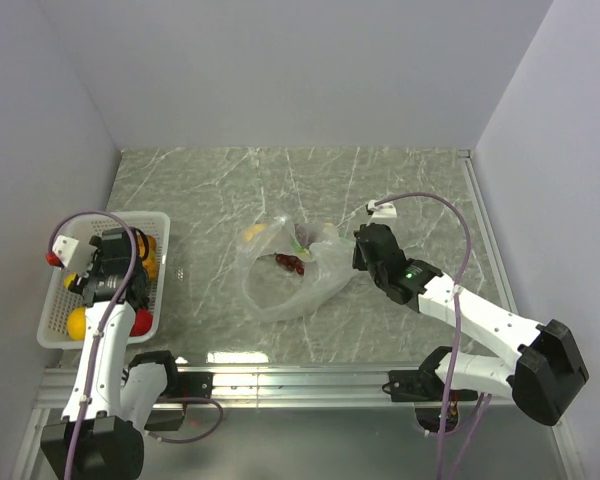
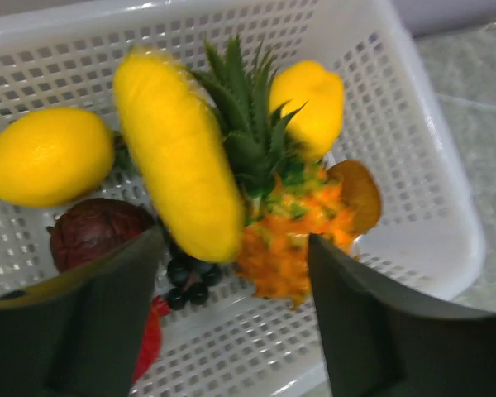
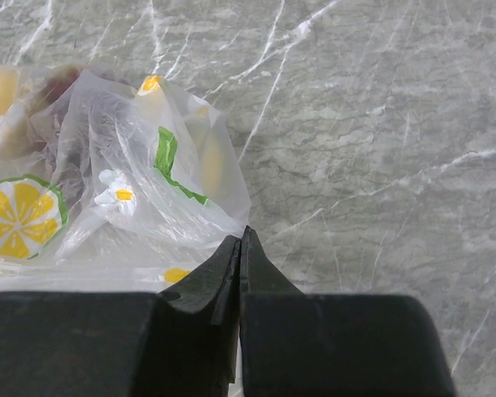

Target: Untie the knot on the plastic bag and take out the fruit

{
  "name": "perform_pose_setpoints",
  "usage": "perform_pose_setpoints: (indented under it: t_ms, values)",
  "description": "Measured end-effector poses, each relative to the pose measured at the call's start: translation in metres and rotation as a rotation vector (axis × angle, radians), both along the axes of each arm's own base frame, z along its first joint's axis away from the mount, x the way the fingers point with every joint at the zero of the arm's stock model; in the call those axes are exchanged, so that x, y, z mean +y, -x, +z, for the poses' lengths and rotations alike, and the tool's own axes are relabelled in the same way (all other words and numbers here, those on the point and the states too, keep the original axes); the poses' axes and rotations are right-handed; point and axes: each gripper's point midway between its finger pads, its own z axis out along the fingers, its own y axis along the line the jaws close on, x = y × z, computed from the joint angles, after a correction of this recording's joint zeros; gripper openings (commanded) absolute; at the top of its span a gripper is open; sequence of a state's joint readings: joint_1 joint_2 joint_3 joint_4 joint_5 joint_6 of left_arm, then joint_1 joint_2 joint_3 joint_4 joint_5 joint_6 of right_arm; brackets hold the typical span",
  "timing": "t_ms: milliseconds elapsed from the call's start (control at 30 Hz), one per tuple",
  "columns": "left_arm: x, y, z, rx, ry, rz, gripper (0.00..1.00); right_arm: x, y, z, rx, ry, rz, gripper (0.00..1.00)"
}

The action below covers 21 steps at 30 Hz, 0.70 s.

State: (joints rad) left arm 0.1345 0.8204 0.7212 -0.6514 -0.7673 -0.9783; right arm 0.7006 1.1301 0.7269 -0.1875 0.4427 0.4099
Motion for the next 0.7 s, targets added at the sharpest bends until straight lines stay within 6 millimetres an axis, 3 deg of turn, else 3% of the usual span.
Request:
perform_pose_setpoints:
  t_ms: [33, 100, 300, 400, 533, 700]
  values:
    - [-0.001, 0.002, -0.005, 0.016, 0.009, 0.001, 0.9, 0.0, 0.0, 0.0, -0.001, 0.001, 0.001, 0.0]
    - [-0.001, 0.004, -0.007, 0.025, 0.015, 0.002, 0.99, 0.0, 0.0, 0.002, -0.006, 0.001, 0.004, 0.0]
    - [-0.005, 0.003, -0.006, 0.045, 0.014, -0.043, 0.99, -0.001, 0.001, 0.008, -0.022, -0.007, 0.006, 0.02]
    - [-0.023, -0.011, 0.004, 0.027, 0.033, -0.173, 0.99, -0.002, 0.001, 0.009, -0.025, -0.005, 0.006, 0.02]
    - [-0.082, -0.044, 0.029, -0.07, 0.092, -0.475, 0.98, -0.004, 0.0, 0.01, -0.03, 0.006, -0.005, 0.02]
    - [-0.212, -0.067, 0.083, -0.191, 0.142, -0.976, 0.95, -0.008, 0.0, 0.009, -0.028, 0.024, -0.016, 0.01]
